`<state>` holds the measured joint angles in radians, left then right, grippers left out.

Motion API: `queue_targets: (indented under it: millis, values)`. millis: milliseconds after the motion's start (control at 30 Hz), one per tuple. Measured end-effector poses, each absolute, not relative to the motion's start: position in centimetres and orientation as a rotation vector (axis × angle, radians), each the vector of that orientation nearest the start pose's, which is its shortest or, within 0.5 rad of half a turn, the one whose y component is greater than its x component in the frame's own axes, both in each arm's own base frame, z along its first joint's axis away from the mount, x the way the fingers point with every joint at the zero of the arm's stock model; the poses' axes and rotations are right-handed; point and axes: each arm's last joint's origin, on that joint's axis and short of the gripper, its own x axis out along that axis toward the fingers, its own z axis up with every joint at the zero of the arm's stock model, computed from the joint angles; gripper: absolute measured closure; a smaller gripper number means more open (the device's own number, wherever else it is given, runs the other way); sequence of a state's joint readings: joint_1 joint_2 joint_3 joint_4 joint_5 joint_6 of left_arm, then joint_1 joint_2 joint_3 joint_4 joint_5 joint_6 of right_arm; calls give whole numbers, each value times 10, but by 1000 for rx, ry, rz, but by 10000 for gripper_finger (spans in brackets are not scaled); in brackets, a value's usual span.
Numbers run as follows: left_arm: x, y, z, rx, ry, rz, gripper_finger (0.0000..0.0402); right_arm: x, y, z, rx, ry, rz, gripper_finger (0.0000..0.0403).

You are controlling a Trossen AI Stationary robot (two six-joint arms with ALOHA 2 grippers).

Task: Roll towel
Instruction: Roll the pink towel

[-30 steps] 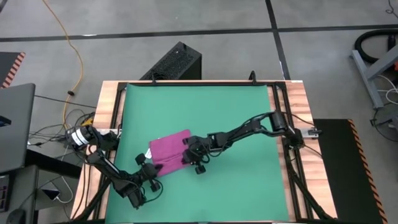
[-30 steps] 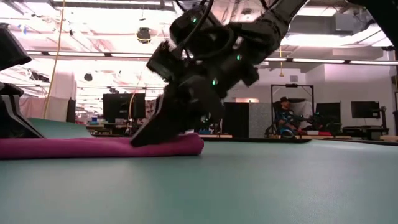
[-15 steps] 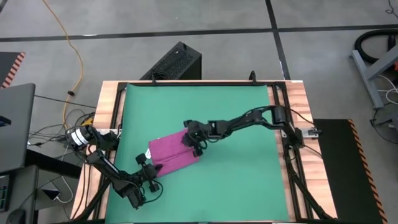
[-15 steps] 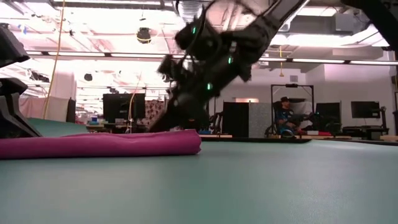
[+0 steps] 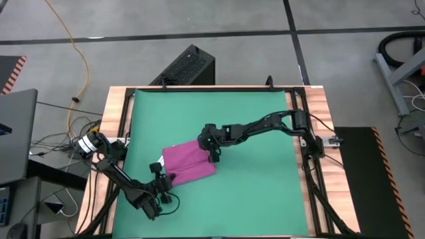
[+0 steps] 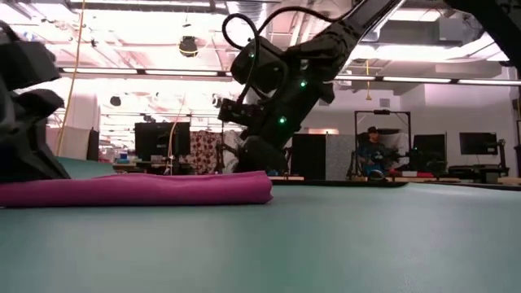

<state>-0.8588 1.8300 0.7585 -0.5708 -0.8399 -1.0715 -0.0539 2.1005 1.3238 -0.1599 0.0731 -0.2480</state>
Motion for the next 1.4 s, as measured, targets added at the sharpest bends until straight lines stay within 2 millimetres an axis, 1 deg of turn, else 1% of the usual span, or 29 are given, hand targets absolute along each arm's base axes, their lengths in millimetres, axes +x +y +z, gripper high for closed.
queue_targets:
  millis: [167, 300, 433, 600, 733, 833, 900, 967, 1067, 1133, 1267, 1333, 1400]
  values:
    - [193, -170, 95, 339, 896, 477, 401, 419, -6, 119, -243, 1047, -82, 392]
    - [200, -159, 105, 417, 918, 453, 401, 414, 11, 116, -212, 1098, -118, 392]
    - [204, -152, 105, 462, 931, 421, 402, 406, 33, 113, -213, 1148, -188, 392]
    - [210, -153, 102, 458, 903, 350, 402, 392, 62, 110, -222, 1218, -256, 392]
    - [218, -158, 103, 431, 846, 299, 401, 383, 79, 111, -307, 1220, -321, 392]
    - [223, -163, 105, 409, 805, 268, 401, 379, 85, 122, -342, 1195, -347, 392]
    - [224, -164, 105, 389, 791, 256, 402, 375, 85, 135, -321, 1181, -345, 392]
    - [225, -165, 106, 378, 792, 246, 401, 366, 89, 150, -320, 1189, -322, 392]
    - [225, -165, 106, 369, 789, 245, 401, 355, 96, 183, -292, 1083, -297, 392]
    - [225, -166, 106, 362, 786, 245, 401, 341, 102, 200, -291, 1024, -283, 392]
    - [226, -166, 106, 347, 780, 250, 401, 315, 119, 210, -280, 915, -215, 391]
    - [226, -166, 106, 336, 776, 253, 402, 301, 132, 217, -245, 803, -159, 384]
    - [227, -167, 107, 309, 764, 256, 401, 290, 146, 214, -190, 673, -94, 372]
